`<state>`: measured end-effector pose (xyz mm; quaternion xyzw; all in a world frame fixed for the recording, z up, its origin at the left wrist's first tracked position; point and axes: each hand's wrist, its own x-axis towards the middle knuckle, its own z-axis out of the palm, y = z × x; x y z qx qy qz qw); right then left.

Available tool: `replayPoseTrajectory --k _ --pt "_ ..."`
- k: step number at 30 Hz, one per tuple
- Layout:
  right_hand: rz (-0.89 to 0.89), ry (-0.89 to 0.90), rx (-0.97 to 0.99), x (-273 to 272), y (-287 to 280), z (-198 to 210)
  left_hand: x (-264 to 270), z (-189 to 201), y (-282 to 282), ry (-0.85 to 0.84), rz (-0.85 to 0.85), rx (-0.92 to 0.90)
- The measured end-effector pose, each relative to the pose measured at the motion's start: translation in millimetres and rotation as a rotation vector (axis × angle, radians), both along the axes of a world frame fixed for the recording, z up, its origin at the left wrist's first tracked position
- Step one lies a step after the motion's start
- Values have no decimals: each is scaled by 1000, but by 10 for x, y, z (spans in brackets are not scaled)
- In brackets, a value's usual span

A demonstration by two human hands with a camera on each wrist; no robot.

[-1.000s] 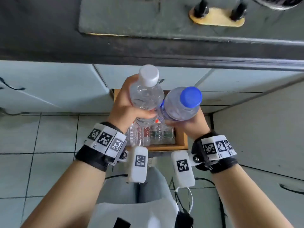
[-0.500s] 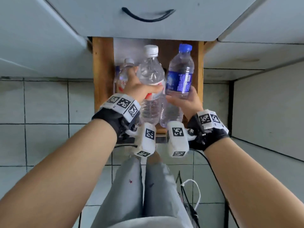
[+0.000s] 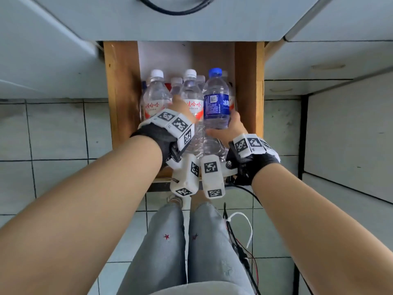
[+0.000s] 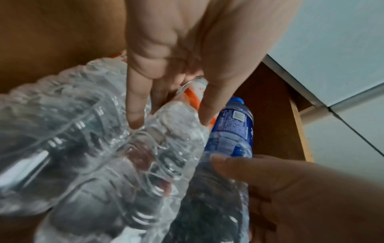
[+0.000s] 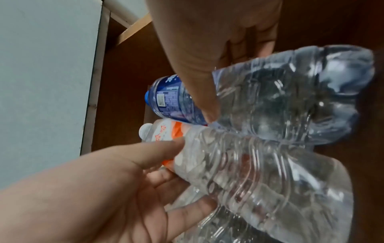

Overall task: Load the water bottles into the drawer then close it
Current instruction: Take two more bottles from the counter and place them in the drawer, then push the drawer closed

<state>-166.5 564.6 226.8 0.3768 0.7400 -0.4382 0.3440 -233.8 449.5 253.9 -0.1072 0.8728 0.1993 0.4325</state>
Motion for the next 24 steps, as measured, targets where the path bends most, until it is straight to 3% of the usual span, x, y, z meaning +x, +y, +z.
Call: replayPoseTrajectory --k 4,8,11,13,17,21,24 --pt "51 -52 13 2 43 23 54 11 -43 3 -6 27" --pt "47 -19 -10 13 16 48 156 89 -159 118 45 128" --pt "3 7 -22 61 -36 79 218 100 -351 92 341 319" --pt "-118 39 -30 132 -78 162 257 130 -507 -2 542 451" --pt "-356 199 -59 391 -242 429 383 254 -828 -121 746 602" --pt "-601 290 -220 802 -562 696 634 385 -1084 -177 747 616" --pt "-675 160 -302 1114 -771 772 936 497 -1199 -381 567 520"
